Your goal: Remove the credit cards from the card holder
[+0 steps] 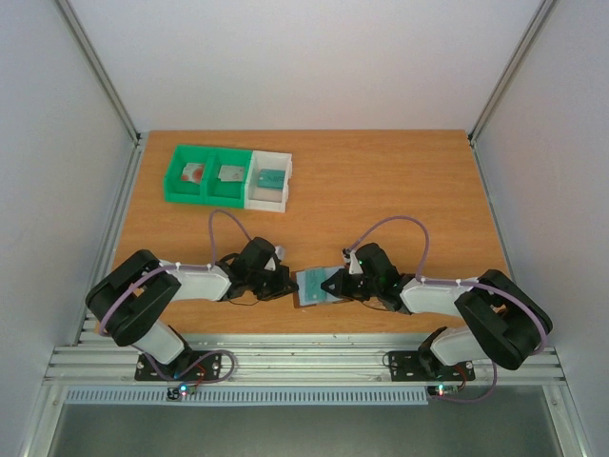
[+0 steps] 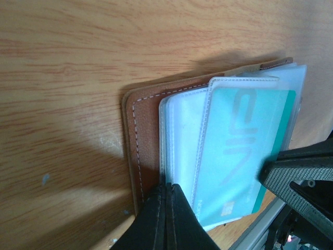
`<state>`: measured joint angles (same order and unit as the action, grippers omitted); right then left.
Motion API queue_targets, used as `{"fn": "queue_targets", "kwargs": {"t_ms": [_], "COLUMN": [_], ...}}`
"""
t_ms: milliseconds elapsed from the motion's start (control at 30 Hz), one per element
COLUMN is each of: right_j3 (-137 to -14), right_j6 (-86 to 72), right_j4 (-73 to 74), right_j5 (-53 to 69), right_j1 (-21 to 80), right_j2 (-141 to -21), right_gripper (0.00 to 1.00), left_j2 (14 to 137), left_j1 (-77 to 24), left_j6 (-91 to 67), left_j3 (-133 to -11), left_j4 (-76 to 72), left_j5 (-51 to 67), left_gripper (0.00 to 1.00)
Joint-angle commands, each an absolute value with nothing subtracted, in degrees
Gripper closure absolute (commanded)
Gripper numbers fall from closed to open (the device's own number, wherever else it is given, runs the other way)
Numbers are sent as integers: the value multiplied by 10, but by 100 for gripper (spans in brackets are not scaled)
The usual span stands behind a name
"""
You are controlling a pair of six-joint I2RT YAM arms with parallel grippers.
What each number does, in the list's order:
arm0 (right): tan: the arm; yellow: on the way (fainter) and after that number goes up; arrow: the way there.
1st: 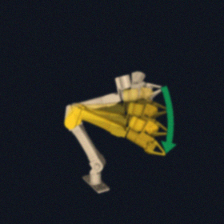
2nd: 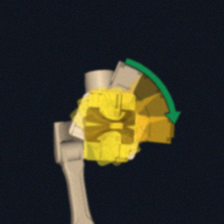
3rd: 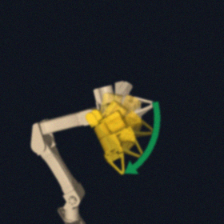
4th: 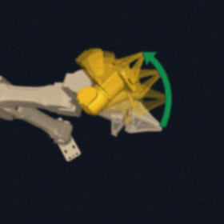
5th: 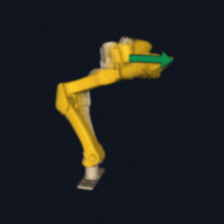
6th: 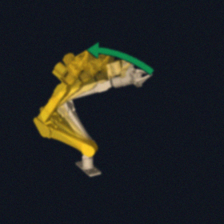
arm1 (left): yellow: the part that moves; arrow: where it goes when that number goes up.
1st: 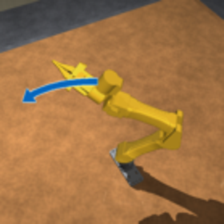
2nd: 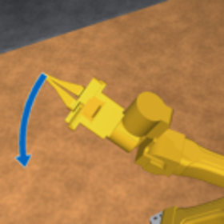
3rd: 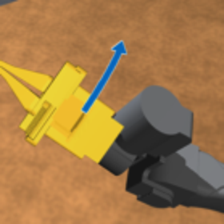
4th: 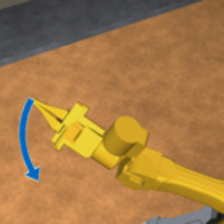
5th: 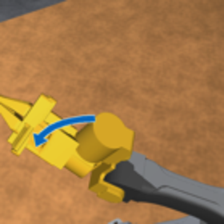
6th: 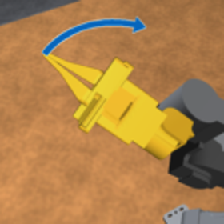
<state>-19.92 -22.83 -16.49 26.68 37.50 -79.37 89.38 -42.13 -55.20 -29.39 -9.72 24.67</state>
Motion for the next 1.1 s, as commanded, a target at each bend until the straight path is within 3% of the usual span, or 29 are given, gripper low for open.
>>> {"fn": "queue_targets", "kwargs": {"t_ms": [0, 400, 767, 1067], "right_j3": [-193, -181, -189, -191], "right_j6": [-240, -236, -223, -230], "right_j4": [-182, -180, -147, -176], "right_j5": [289, 280, 275, 285], "right_j1": [370, 365, 353, 353], "right_j2": [-798, -797, -779, -813], "right_gripper": [98, 98, 81, 83], "left_j2": [920, 962, 967, 972], "left_j1": [-420, -421, -420, -420], "left_j6": [-534, -506, -507, -506], "left_j3": [-294, -306, -305, -312], "left_j4": [-98, -121, -117, -115], "left_j5": [242, 268, 266, 264], "left_gripper": [100, 100, 100, 99]}}
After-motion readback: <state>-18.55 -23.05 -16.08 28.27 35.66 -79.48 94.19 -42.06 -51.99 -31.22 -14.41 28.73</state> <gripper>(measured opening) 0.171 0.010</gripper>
